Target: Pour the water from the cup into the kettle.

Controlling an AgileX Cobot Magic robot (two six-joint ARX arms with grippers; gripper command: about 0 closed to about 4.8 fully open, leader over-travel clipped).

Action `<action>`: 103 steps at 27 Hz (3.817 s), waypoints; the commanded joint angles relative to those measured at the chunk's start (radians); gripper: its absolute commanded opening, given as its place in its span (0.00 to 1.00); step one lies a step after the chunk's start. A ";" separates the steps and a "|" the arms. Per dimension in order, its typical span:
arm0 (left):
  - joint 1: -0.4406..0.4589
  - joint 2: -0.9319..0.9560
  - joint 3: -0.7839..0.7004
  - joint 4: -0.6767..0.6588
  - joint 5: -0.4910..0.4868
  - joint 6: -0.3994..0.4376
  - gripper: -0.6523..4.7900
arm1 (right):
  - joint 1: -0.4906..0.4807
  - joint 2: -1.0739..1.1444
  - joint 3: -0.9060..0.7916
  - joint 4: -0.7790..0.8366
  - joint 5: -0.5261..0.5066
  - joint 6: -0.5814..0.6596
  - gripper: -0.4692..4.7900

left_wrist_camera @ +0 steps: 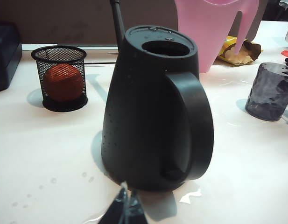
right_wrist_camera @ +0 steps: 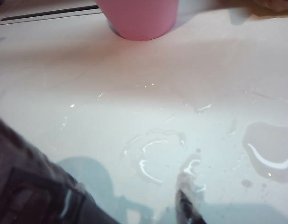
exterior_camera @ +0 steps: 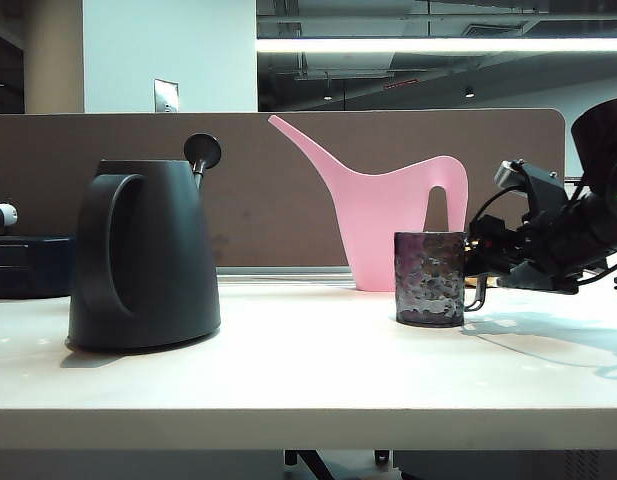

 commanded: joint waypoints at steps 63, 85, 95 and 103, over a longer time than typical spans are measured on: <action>0.000 0.001 0.002 0.005 -0.006 0.004 0.11 | 0.525 -0.320 0.620 -0.795 0.536 -0.414 0.07; 0.000 0.001 0.002 0.005 -0.006 0.004 0.11 | 0.714 -0.024 0.877 -0.825 0.743 -0.897 0.07; 0.001 0.001 0.002 0.006 -0.006 0.004 0.11 | 0.719 -0.024 0.880 -0.773 0.761 -1.008 0.07; 0.001 0.001 0.002 0.006 -0.006 0.004 0.11 | 0.736 -0.014 0.880 -0.734 0.761 -1.089 0.07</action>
